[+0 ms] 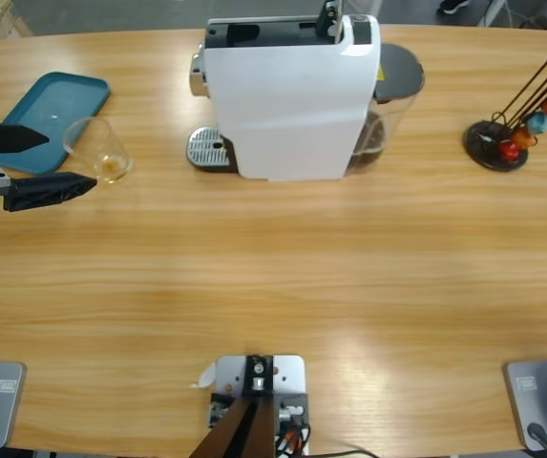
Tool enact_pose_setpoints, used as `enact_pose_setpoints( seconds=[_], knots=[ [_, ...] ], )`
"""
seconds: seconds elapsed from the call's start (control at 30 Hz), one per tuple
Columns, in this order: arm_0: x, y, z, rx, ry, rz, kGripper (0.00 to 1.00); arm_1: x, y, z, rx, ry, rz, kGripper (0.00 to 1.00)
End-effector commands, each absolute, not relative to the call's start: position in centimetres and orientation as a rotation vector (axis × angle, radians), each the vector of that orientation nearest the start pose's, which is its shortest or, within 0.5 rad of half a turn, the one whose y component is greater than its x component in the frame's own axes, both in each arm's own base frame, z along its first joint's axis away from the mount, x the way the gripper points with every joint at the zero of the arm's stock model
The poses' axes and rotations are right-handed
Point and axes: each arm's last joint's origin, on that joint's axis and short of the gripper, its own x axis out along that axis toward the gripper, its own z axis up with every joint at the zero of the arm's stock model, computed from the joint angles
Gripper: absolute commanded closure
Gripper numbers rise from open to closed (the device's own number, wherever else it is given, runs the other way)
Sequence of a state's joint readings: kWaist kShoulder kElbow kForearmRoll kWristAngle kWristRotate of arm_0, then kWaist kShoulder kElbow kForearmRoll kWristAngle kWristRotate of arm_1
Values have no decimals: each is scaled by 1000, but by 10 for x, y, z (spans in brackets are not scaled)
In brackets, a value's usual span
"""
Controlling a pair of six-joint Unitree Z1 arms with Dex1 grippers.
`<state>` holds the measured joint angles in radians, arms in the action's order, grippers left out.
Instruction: Pour coffee
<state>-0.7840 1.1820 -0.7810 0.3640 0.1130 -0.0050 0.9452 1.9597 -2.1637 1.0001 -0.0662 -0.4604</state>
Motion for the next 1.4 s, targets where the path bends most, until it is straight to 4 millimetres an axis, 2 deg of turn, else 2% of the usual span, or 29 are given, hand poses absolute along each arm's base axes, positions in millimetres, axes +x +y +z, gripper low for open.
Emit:
enact_pose_setpoints(
  seconds=[0.03, 0.27, 0.63, 0.8, 1.4],
  knots=[
    [130, -124, 302, 349, 750, -636, 101, 271, 339, 394, -861, 634, 954, 846],
    [130, -124, 302, 350, 750, -634, 101, 274, 338, 381, -855, 645, 946, 846],
    [130, -124, 301, 351, 752, -634, 101, 291, 318, 390, -852, 627, 847, 846],
    [130, -124, 301, 351, 753, -634, 101, 293, 320, 386, -850, 627, 849, 846],
    [131, -125, 301, 353, 756, -633, 96, 285, 315, 378, -832, 649, 906, 846]
  ],
)
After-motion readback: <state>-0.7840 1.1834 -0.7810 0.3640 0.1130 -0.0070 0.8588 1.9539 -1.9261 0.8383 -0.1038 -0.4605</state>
